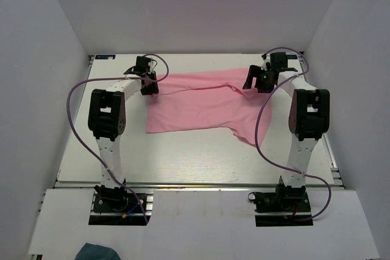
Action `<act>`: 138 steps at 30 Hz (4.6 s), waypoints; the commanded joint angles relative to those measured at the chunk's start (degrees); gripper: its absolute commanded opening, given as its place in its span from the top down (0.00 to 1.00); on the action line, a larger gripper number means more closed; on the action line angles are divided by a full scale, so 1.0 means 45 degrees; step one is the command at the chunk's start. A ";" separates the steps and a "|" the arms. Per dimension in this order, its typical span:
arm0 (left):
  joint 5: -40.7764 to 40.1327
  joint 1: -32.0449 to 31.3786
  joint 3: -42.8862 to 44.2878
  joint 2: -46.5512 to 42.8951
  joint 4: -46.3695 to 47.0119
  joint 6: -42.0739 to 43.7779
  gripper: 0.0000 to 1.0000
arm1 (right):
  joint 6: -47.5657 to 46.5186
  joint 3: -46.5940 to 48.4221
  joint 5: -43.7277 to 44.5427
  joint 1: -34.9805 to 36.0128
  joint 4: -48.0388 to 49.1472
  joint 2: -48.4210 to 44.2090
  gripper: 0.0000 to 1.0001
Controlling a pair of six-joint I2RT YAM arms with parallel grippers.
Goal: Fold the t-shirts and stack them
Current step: Fold the flattened tshirt in 1/3 of the way
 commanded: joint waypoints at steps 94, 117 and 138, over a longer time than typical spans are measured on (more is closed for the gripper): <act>-0.0072 -0.0053 0.0014 -0.2451 -0.0192 0.0009 0.00 | -0.3566 0.0557 -0.0067 0.2508 -0.2913 -0.2040 0.10; -0.0209 0.0064 -0.2352 -0.3115 -0.0173 -0.0108 0.00 | -0.1925 0.2339 0.2669 0.3915 -0.2408 0.0663 0.29; -0.0209 0.0064 -0.2235 -0.2763 -0.0289 -0.0108 0.00 | -0.1867 0.2144 0.2728 0.4482 -0.2565 0.0776 0.34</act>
